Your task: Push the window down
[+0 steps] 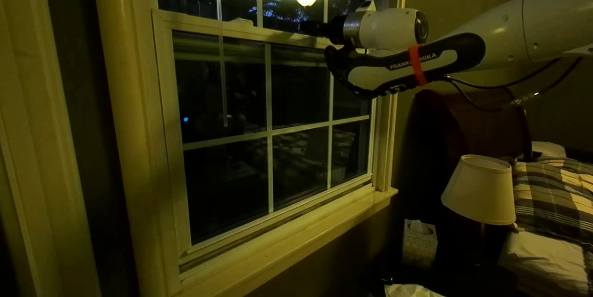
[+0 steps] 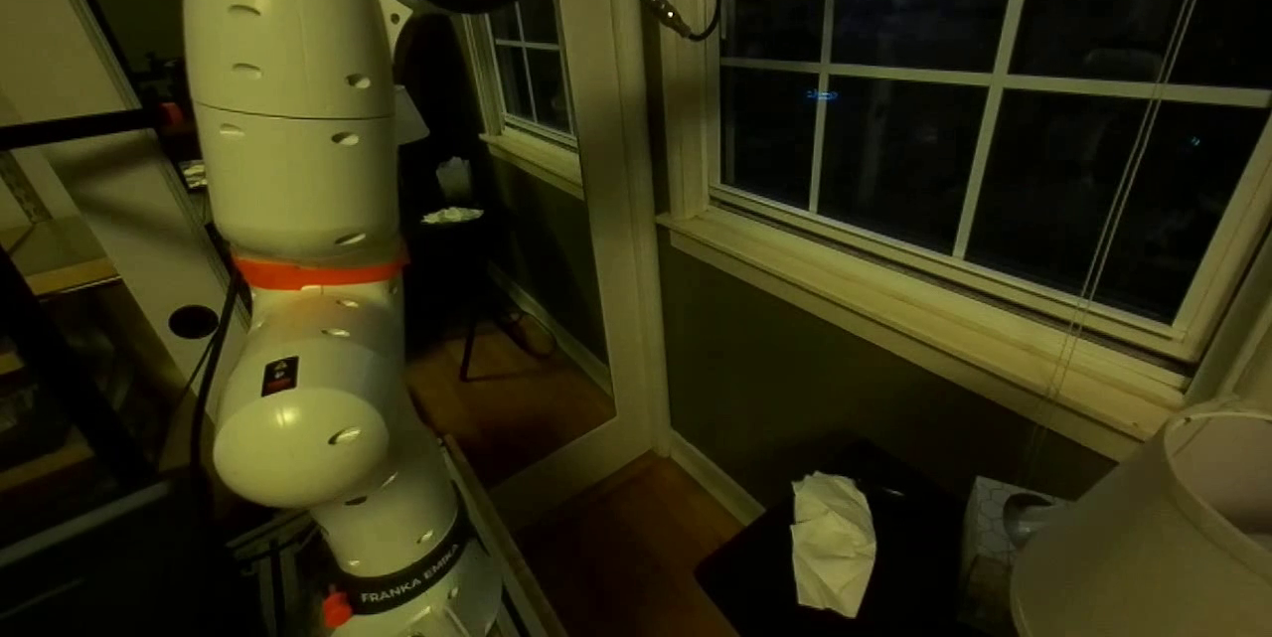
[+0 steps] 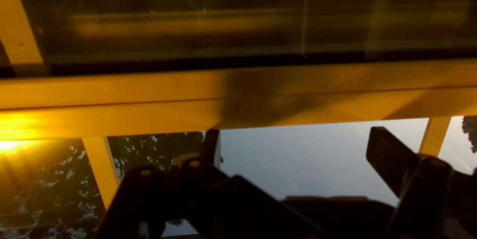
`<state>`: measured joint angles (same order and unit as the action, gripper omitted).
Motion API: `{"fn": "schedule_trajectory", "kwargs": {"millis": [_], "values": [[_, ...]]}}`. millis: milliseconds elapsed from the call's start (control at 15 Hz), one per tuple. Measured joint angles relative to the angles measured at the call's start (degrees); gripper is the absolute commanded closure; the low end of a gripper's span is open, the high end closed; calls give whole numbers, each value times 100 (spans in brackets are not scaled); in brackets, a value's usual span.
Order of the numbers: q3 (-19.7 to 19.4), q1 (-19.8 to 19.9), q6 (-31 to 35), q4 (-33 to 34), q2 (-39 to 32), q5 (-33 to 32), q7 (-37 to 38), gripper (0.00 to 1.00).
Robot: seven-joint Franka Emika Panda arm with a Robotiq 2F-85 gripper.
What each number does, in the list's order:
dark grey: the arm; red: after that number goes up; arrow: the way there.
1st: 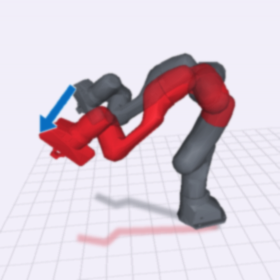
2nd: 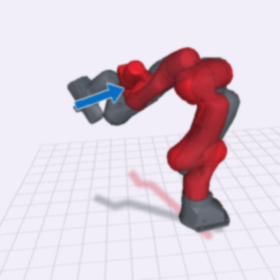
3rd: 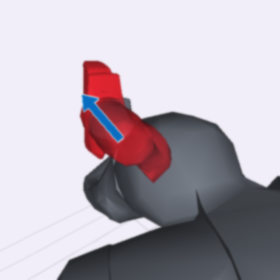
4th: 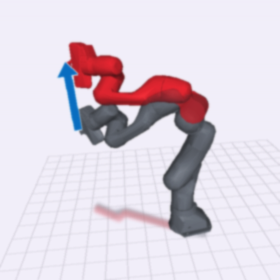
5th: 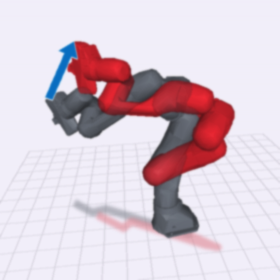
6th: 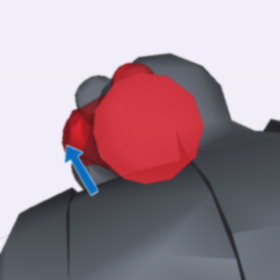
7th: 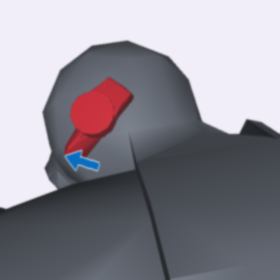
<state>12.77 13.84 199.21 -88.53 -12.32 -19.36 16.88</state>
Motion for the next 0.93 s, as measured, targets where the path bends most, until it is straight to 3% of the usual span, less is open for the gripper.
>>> {"fn": "schedule_trajectory", "kwargs": {"millis": [333,667,933], "values": [[16,6,-43,8,2,-7,1,0],[307,156,-1170,294,96,-47,-32,0],[701,419,-1371,481,-39,17,-240,0]]}}
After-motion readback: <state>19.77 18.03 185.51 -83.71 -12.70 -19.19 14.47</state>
